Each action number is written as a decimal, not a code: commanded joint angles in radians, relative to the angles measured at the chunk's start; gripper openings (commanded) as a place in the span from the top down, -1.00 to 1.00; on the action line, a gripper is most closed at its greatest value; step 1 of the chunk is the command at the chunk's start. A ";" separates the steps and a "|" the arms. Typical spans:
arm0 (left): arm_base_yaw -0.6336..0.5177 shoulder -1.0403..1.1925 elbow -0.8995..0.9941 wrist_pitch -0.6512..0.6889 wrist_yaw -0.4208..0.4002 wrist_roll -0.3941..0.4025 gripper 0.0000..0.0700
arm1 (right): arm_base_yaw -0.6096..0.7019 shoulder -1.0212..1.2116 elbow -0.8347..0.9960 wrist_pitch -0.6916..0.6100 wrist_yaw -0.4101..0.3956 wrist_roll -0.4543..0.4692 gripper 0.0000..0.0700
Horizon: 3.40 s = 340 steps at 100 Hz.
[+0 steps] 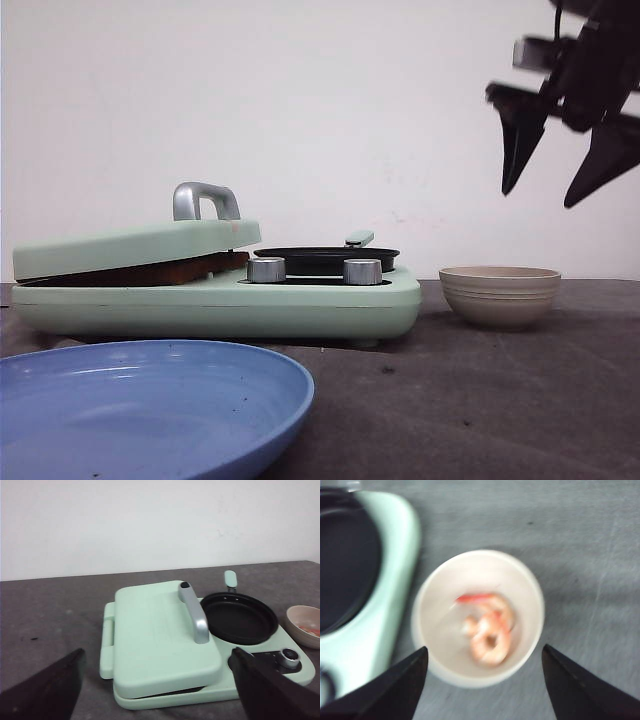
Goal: Make breakfast with bread and shrimp
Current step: 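Lower the right gripper to the cream bowl rim and grasp it, then lift the shrimp bowl with the right gripper over the frying pan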
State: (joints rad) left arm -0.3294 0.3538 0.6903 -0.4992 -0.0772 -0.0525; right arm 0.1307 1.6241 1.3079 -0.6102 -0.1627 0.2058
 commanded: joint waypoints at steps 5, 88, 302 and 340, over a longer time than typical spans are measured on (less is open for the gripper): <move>-0.003 0.003 0.008 -0.005 -0.005 -0.004 -0.44 | -0.014 0.084 0.049 0.004 -0.003 -0.012 -0.26; -0.003 0.004 0.008 -0.011 -0.006 -0.004 -0.44 | -0.064 0.340 0.080 0.130 -0.022 -0.014 -0.26; -0.003 0.005 0.008 -0.010 -0.032 -0.012 -0.44 | -0.013 0.066 0.080 0.230 -0.178 0.074 1.00; -0.003 0.005 0.008 -0.010 -0.031 -0.012 -0.44 | 0.166 0.074 0.080 0.465 -0.050 0.022 1.00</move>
State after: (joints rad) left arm -0.3294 0.3542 0.6903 -0.5198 -0.1036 -0.0551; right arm 0.2699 1.6760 1.3682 -0.1944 -0.2455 0.2626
